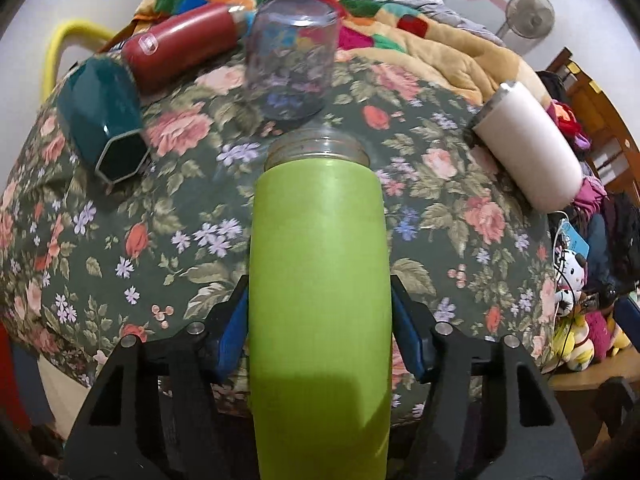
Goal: Flip cup upright
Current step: 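Grasp the green bottle with the left tool while the right tool releases it, then rotate the green bottle upright with the left tool and lower it onto the bed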
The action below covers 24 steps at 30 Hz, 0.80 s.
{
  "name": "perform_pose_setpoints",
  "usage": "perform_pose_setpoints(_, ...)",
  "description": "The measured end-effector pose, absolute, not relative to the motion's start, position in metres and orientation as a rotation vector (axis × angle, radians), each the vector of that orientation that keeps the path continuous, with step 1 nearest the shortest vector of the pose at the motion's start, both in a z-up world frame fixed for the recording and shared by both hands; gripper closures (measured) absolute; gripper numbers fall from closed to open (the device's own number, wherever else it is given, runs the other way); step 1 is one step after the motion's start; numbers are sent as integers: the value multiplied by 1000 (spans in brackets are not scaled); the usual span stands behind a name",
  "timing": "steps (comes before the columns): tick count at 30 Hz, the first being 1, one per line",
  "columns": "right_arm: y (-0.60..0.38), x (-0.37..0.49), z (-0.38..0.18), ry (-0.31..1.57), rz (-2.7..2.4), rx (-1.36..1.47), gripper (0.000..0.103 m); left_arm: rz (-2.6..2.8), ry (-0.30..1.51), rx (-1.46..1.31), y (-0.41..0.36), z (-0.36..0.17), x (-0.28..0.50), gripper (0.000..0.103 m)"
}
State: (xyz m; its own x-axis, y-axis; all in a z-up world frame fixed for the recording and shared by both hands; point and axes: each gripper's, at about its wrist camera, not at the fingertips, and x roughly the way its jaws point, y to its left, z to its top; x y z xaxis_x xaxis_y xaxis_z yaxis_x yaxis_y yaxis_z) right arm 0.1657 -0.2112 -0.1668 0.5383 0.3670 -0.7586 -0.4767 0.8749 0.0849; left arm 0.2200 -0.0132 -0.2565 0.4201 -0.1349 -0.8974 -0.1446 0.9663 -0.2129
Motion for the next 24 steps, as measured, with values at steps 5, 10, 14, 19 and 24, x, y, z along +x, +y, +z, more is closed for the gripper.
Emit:
perform_pose_setpoints(5, -219, 166, -163, 854, 485, -137, 33, -17, 1052, -233, -23, -227, 209, 40)
perform_pose_setpoints(10, -223, 166, -157, 838, 481, -115, 33, -44, 940, -165, -34, -187, 195, 40)
perform_pose_setpoints(14, -224, 167, -153, 821, 476, -109, 33, -44, 843, -103, -48, -161, 193, 40)
perform_pose_setpoints(19, -228, 169, -149, 809, 472, -93, 33, -62, 782, -59, -56, -143, 203, 40)
perform_pose_setpoints(24, -231, 173, -148, 802, 462, -82, 33, -86, 790, -43, -66, -144, 224, 40)
